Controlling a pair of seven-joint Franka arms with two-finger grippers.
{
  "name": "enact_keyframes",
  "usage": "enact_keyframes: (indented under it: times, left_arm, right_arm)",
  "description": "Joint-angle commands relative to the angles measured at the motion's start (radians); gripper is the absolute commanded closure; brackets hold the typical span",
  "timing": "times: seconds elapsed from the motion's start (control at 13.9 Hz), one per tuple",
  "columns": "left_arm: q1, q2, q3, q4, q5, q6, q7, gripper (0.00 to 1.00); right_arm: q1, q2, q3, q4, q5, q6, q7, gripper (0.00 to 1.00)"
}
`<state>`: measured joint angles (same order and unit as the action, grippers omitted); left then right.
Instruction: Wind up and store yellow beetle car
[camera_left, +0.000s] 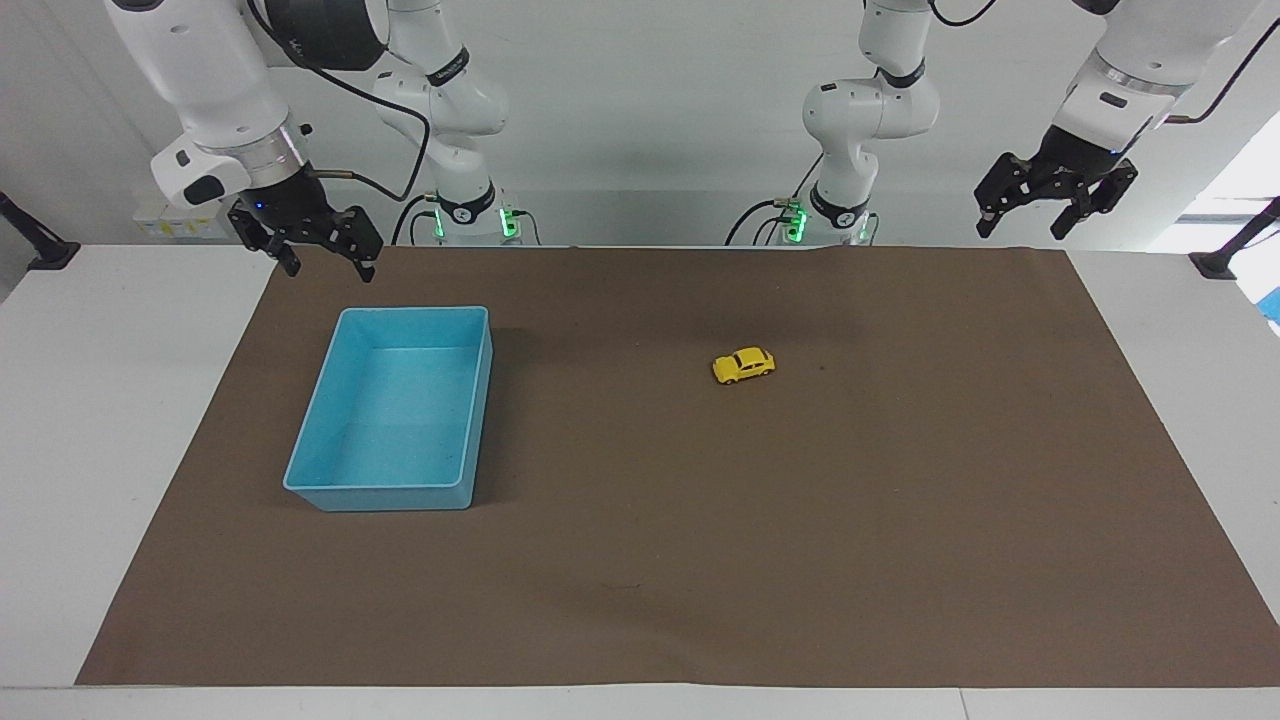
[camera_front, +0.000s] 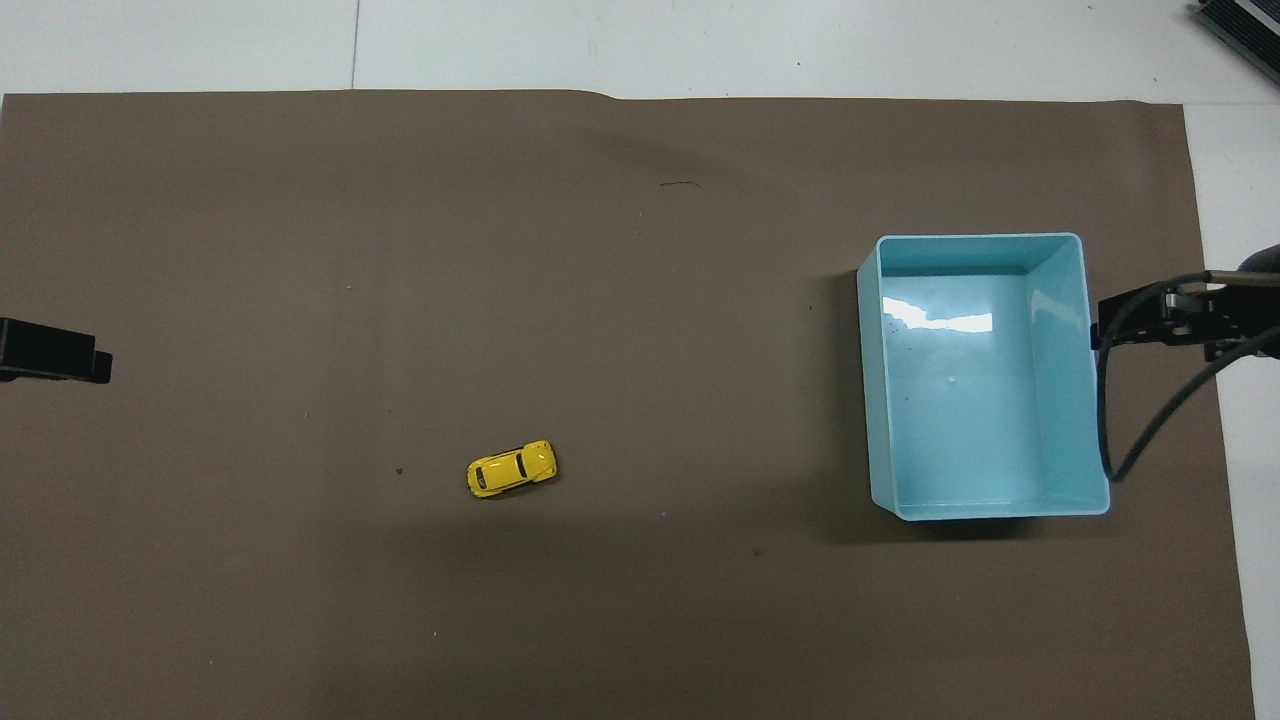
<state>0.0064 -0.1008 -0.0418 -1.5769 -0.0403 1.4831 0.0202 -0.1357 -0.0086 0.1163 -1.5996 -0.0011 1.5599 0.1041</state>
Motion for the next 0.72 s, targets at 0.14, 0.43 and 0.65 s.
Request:
enact_keyframes:
  times: [0.14,0.43,0.65]
  left_arm:
    - [0.017,-0.003,-0.007,0.014,-0.009,-0.02,-0.005,0.0]
    - [0.017,-0.003,-0.007,0.012,-0.009,-0.02,-0.005,0.0]
    - [0.001,-0.005,-0.016,0.012,-0.01,-0.023,-0.009,0.0]
  right_arm:
    - [-0.007,0.004,0.002,0.009,0.026,-0.001,-0.026,0.0]
    - [-0.007,0.004,0.002,0.009,0.026,-0.001,-0.026,0.0]
    - [-0.007,0.004,0.002,0.009,0.026,-0.001,-0.026,0.0]
